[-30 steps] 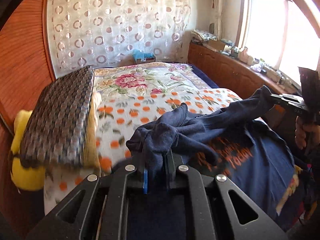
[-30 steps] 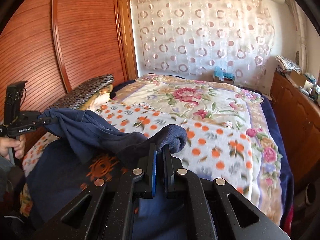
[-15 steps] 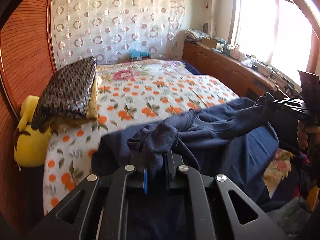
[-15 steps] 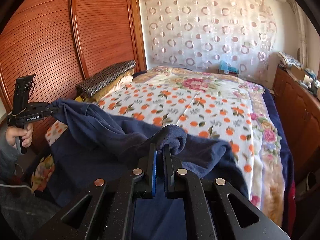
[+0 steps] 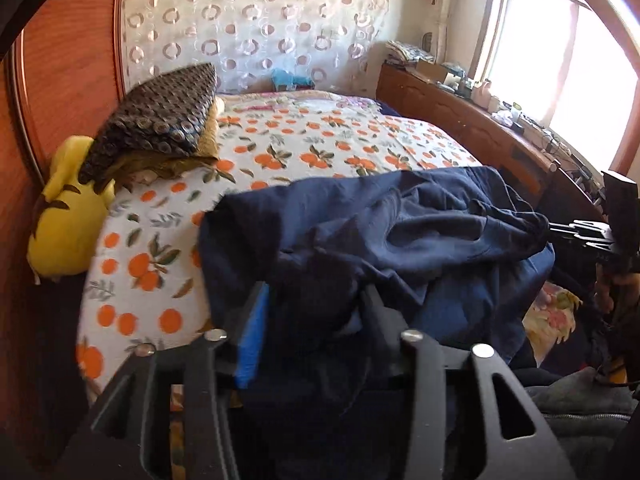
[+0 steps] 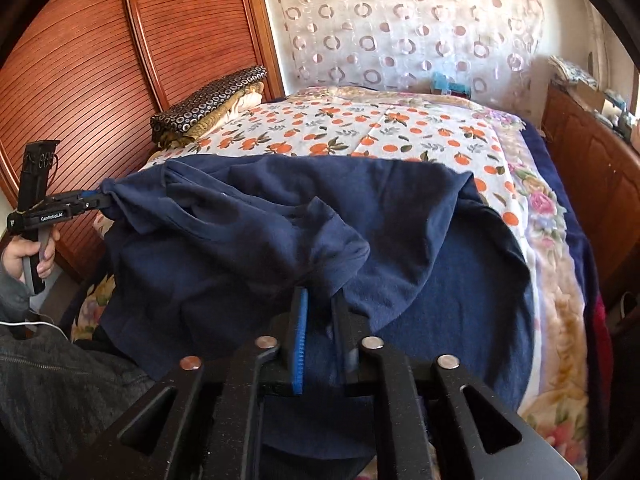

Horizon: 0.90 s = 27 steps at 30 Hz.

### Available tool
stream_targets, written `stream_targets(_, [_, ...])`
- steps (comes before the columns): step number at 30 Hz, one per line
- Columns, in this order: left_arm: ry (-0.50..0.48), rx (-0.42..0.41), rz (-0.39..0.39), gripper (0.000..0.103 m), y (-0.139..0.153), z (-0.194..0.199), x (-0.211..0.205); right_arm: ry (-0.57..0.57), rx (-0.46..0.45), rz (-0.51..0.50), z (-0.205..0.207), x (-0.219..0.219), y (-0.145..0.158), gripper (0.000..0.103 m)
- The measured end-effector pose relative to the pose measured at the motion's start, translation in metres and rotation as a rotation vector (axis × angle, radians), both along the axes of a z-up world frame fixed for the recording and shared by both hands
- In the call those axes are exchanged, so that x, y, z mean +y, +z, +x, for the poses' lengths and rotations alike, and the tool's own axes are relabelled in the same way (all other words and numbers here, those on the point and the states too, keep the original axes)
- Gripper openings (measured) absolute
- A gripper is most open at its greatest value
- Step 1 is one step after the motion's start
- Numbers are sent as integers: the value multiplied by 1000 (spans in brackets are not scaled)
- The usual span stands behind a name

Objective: Fold small clothes
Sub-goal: 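Lift the hem with both grippers and fold it over toward the collar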

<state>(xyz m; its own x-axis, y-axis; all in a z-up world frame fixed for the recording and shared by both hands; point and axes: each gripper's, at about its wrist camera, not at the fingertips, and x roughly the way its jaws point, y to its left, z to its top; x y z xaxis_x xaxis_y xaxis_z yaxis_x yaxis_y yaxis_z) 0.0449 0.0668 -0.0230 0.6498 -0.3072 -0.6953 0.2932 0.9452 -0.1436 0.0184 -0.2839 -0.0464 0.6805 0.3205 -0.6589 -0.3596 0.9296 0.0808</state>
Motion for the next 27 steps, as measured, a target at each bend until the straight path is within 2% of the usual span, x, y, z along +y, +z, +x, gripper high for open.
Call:
stream_targets(2, [-5, -2, -13, 49, 6, -2, 1, 5, -26, 4, -3, 0, 8, 43])
stream_targets(4, [-15, -6, -13, 52, 11, -1, -3, 23, -52, 11, -1, 1, 14, 49])
stream_targets(5, [-24, -12, -8, 53, 12, 1, -6, 32, -63, 4, 2, 4, 18, 50])
stream_targets(6, [-37, -15, -1, 60, 13, 5, -11, 34, -70, -7, 7, 8, 20, 50])
stream_targets(7, [-51, -12, 6, 71, 12, 10, -17, 37, -73, -12, 12, 12, 19, 50])
stream_targets(9, [-76, -8, 3, 79, 10, 21, -28, 55, -68, -3, 26, 20, 16, 50])
stream_targets(15, [-121, 22, 13, 79, 0, 51, -58, 55, 7, -24, 88, 30, -12, 50])
stream_targets(18, [-159, 67, 5, 79, -4, 66, -70, 41, 47, -28, 107, 41, -21, 49])
stream_targets(21, [-186, 72, -2, 79, -9, 75, -80, 31, 90, -15, 121, 44, -23, 49])
stream_targets(23, [-199, 82, -1, 69, -14, 82, -85, 29, 112, -19, 124, 47, -25, 47])
stream_targets(24, [-201, 90, 3, 59, -17, 85, -87, 26, 117, -18, 126, 49, -26, 43])
stream_targets(25, [-200, 97, 10, 48, -20, 86, -88, 30, 123, -15, 127, 51, -27, 35])
stream_targets(26, [-201, 101, 18, 44, -22, 86, -89, 33, 123, -16, 126, 52, -27, 26])
stream_targets(27, [-208, 99, 31, 33, -23, 83, -91, 38, 120, -19, 122, 53, -26, 21])
